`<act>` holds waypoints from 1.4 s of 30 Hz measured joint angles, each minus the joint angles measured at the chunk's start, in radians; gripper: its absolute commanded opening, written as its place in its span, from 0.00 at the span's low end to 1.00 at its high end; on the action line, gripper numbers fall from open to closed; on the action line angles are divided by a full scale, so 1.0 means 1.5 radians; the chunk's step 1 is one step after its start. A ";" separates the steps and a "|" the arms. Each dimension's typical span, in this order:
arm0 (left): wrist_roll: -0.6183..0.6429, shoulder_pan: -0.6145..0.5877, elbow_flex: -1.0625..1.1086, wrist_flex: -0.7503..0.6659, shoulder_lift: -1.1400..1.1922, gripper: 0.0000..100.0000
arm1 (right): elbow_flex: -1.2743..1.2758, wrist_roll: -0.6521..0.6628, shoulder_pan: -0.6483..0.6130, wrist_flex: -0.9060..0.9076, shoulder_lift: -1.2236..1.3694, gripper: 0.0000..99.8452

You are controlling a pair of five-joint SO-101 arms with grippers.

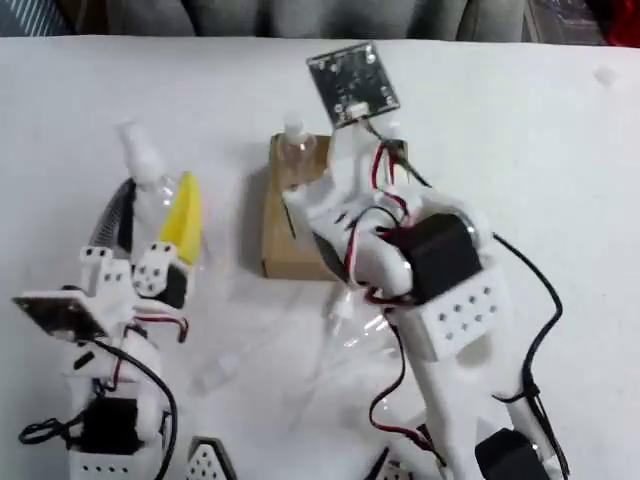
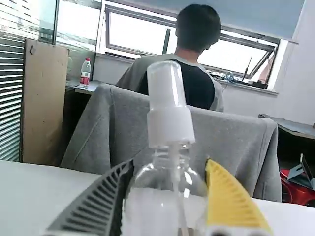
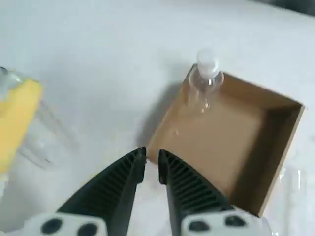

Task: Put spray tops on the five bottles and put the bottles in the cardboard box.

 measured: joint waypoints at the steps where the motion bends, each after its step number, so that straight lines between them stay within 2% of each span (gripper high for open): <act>1: 0.001 -0.005 -0.010 0.000 0.009 0.02 | 0.028 -0.001 -0.006 -0.003 0.000 0.01; 5: 0.006 -0.027 -0.076 0.000 0.129 0.02 | 0.157 -0.005 -0.056 -0.064 0.001 0.01; 11: 0.094 -0.069 -0.115 0.000 0.250 0.02 | 0.343 -0.006 -0.153 -0.239 -0.026 0.01; 17: 0.120 -0.073 -0.113 0.000 0.245 0.02 | 0.517 -0.006 -0.237 -0.444 -0.089 0.01; 26: 0.124 -0.073 -0.063 0.000 0.161 0.02 | 0.755 -0.007 -0.248 -0.748 -0.204 0.01; 35: 0.124 -0.073 -0.063 0.000 0.159 0.02 | 0.855 -0.008 -0.281 -0.909 -0.238 0.01; 42: 0.124 -0.042 -0.051 0.000 0.159 0.02 | 0.862 -0.008 -0.316 -0.935 -0.239 0.01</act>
